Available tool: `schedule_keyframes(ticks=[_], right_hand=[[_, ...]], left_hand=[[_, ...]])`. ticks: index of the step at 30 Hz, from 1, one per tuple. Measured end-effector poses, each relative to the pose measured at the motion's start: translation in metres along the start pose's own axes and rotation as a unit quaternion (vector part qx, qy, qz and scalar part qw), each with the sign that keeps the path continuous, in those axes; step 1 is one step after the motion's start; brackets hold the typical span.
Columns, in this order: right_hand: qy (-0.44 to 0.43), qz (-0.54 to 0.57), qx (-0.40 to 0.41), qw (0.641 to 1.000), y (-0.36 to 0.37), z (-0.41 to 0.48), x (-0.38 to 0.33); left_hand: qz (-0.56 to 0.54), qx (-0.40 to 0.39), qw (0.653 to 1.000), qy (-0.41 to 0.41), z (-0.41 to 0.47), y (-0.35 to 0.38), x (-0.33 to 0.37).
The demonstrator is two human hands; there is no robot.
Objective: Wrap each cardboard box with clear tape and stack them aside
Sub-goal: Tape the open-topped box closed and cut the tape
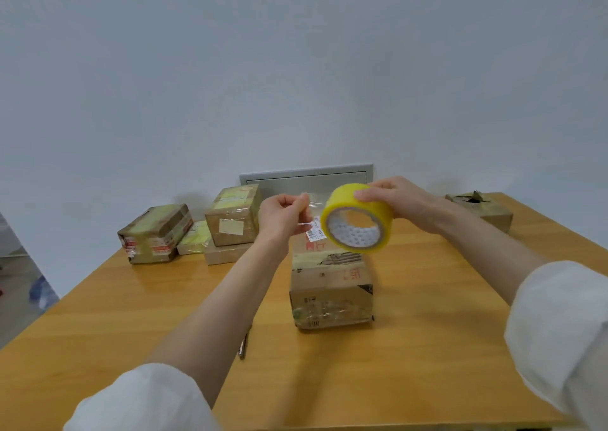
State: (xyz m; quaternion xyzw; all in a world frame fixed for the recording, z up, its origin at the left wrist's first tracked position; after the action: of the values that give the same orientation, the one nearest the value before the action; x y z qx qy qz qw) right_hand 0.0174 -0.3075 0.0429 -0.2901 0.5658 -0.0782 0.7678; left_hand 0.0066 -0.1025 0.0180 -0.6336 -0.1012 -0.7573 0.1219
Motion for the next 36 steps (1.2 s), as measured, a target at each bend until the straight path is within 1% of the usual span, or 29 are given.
schedule_keyframes(ticks=[2,6,10,13,18,25,31,36], right_hand=[[0.007,-0.07,0.011,0.997,-0.009,-0.001,0.007],[0.027,-0.129,-0.009,0.991,-0.011,-0.004,0.022],[0.053,-0.249,0.003,0.967,-0.022,0.0,0.043],[0.08,-0.297,-0.01,0.951,-0.024,-0.001,0.061],[0.081,-0.326,-0.013,0.942,-0.015,0.003,0.068],[0.112,-0.344,-0.019,0.932,-0.002,0.012,0.082],[0.125,-0.334,-0.016,0.934,0.004,0.012,0.089],[0.156,-0.37,-0.004,0.916,0.008,0.011,0.093]], left_hand=[[0.0,0.014,1.0,-0.007,0.001,-0.015,-0.004],[0.02,0.016,0.999,-0.025,-0.007,-0.023,-0.022],[-0.008,0.043,0.997,-0.059,-0.009,-0.04,-0.036],[-0.015,0.069,0.995,-0.077,-0.009,-0.058,-0.049],[0.018,0.066,0.994,-0.079,-0.011,-0.062,-0.064],[0.017,0.078,0.992,-0.096,-0.013,-0.069,-0.081],[0.042,0.075,0.992,-0.095,-0.014,-0.068,-0.09],[0.074,0.069,0.989,-0.104,-0.014,-0.066,-0.101]])
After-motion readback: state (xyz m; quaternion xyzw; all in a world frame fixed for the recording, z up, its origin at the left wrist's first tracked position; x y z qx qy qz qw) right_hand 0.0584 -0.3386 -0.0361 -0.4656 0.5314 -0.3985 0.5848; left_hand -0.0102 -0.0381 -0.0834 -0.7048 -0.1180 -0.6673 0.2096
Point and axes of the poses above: each hand's wrist, its own z-axis towards the middle knuckle, its own y-axis out of the palm, x = y × z, the point moved 8 cm from there along z, towards the middle knuckle, and after that the axes turned 3 degrees about -z, right-handed, at the moved point
